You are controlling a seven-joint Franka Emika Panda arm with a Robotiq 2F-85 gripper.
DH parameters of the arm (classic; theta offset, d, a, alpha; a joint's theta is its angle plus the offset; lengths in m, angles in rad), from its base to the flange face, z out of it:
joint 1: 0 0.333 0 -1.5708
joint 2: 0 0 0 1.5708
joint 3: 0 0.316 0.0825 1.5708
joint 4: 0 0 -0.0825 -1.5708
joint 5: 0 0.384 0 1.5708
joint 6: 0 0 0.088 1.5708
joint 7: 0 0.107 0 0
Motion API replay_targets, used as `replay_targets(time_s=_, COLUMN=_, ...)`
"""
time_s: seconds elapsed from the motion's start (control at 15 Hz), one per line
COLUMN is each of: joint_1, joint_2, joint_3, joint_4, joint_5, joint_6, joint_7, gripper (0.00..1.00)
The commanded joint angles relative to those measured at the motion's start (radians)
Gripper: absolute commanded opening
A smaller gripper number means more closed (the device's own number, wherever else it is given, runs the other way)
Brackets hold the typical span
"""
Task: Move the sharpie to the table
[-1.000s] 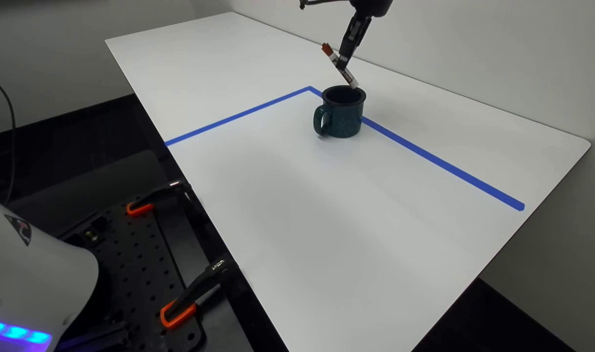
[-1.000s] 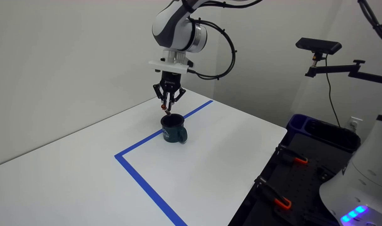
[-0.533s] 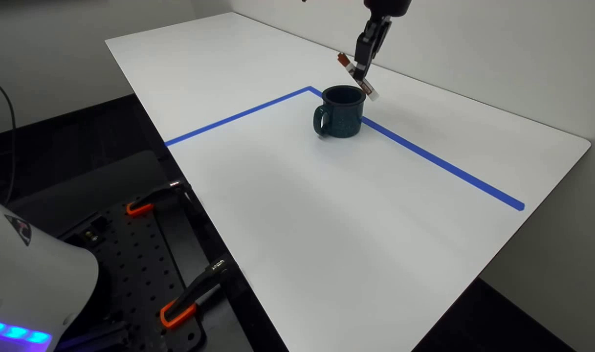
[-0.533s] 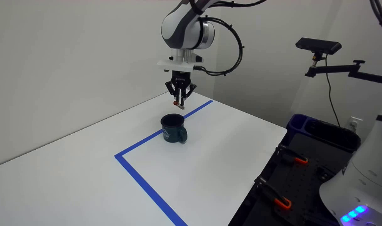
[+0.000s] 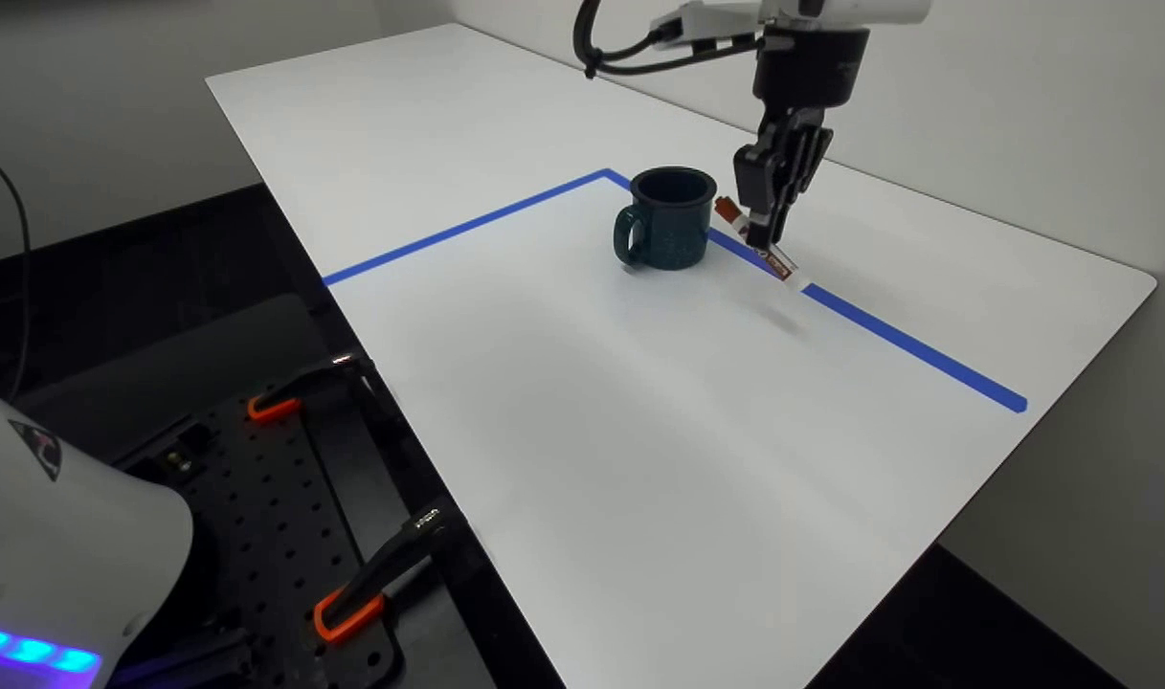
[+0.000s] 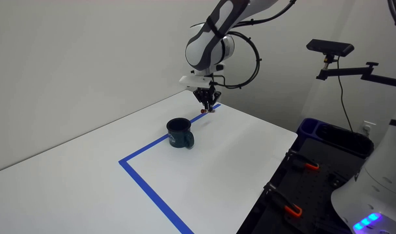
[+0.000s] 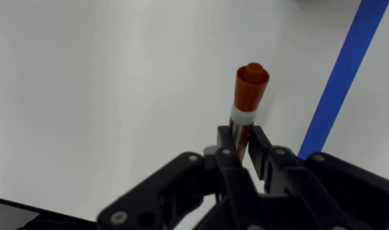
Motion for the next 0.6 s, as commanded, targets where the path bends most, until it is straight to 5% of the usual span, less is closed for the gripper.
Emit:
replay_targets(time_s=0.0, joint_1=0.026, joint_2=0.072, joint_3=0.004, joint_4=0.012, joint_5=-0.044, joint_6=0.021, joint_7=0.107, gripper=0.05)
replay_targets(time_s=0.53, joint_1=0.052, joint_2=0.196, joint_3=0.017, joint_4=0.096, joint_5=-0.032, joint_6=0.011, joint_7=0.179, gripper=0.05)
